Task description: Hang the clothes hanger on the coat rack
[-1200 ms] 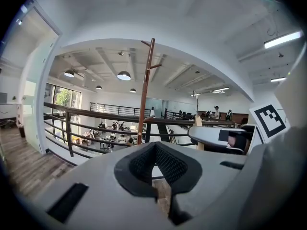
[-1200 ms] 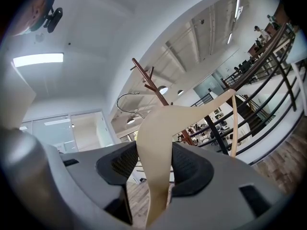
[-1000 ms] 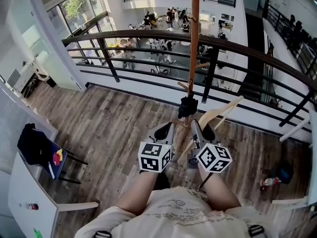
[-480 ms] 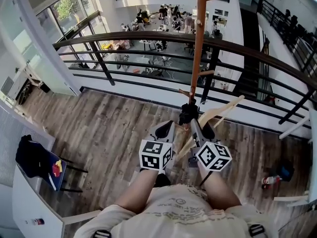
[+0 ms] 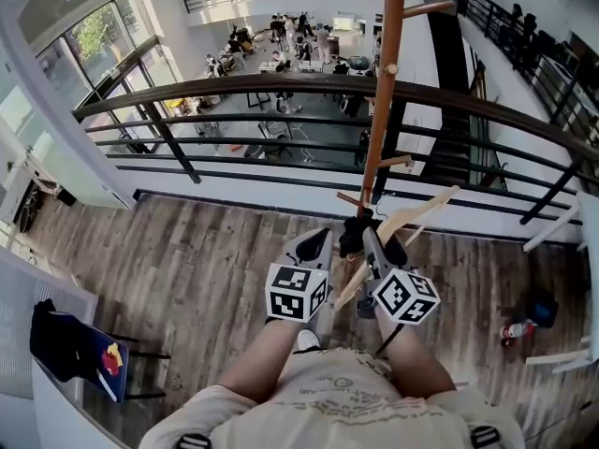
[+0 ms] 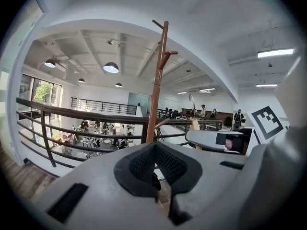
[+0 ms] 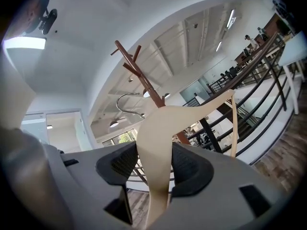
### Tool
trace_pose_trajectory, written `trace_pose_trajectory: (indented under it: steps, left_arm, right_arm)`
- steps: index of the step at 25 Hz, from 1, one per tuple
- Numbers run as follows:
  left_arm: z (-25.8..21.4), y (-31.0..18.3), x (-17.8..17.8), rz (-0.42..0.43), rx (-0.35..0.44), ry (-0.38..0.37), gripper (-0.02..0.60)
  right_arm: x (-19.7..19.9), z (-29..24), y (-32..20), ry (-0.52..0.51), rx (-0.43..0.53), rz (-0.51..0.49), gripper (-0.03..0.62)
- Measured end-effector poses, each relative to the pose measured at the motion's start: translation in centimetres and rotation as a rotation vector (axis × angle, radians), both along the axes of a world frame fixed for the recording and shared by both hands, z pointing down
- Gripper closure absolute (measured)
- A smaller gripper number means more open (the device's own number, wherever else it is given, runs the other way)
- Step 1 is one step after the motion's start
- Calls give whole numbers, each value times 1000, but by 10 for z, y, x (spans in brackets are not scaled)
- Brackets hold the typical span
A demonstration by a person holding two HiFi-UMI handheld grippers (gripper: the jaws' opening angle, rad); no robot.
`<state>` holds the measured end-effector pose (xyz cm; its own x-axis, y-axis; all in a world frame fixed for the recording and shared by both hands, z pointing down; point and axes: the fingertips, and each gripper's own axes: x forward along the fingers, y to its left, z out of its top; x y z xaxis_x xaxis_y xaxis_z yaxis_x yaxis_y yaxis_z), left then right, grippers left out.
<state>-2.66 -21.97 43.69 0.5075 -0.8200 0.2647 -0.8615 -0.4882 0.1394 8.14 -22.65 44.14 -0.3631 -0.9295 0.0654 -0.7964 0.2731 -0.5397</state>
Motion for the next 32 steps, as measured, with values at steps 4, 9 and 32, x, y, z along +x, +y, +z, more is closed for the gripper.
trace_pose_trajectory:
  steps: [4,9,32]
  left_arm:
    - [3,-31,-15,47,4,10,584]
    - [20,-55,-20,110,-27,22,584]
    - [63,-97,-23,133,-133,-3,584]
  right_arm:
    - [-13,5,-22,5,-4,50,384]
    - [-24,18,-39,16,-29,97,384]
    - [-30,116,-77,22,-255,122,384]
